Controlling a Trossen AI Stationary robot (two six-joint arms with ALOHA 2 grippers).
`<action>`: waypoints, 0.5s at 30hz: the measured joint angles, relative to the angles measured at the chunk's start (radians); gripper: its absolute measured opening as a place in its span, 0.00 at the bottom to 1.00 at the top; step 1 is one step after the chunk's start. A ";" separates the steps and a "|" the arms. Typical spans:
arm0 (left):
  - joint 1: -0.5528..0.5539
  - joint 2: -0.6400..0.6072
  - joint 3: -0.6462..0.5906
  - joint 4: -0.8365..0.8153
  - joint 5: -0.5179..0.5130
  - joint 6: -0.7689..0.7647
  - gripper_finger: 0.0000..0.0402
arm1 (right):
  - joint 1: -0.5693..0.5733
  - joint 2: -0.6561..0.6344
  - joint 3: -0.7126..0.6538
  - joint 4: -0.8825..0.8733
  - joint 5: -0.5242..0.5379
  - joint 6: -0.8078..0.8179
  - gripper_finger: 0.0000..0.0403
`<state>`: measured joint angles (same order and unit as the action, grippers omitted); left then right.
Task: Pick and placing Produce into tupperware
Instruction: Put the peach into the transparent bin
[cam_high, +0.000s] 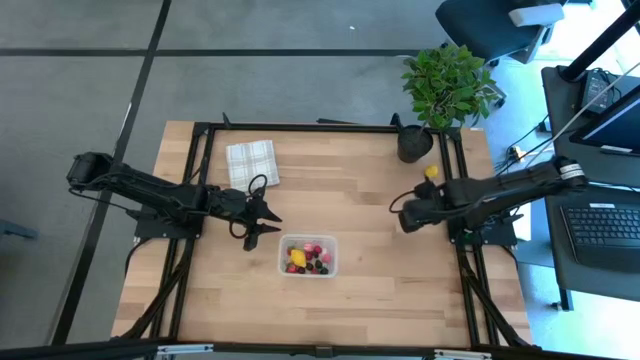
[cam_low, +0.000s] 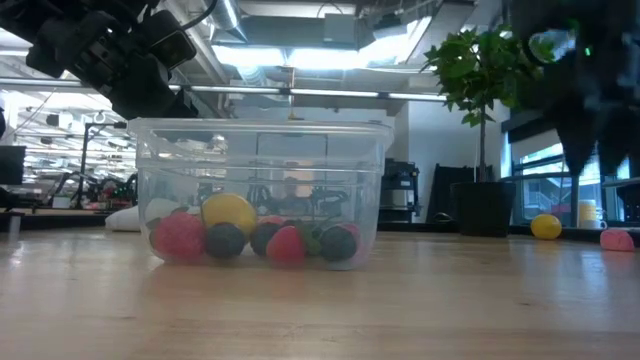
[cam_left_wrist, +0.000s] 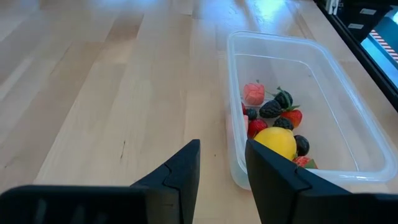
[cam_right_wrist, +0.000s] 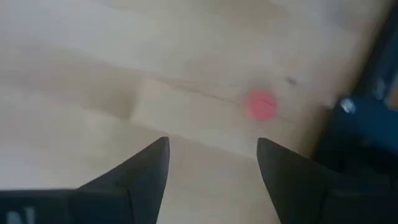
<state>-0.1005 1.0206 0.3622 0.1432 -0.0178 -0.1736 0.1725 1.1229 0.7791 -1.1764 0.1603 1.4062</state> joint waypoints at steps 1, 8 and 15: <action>0.000 0.000 0.000 0.000 -0.004 0.000 0.30 | -0.001 -0.001 -0.025 0.000 0.000 0.052 0.61; 0.000 0.000 0.000 0.000 -0.077 0.000 0.30 | -0.003 0.016 -0.123 0.044 0.050 0.176 0.61; 0.000 0.000 0.000 0.003 -0.097 0.000 0.30 | -0.042 0.041 -0.122 0.041 0.084 0.158 0.61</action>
<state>-0.1001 1.0210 0.3622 0.1463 -0.1146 -0.1734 0.1301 1.1643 0.6575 -1.1356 0.2447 1.5646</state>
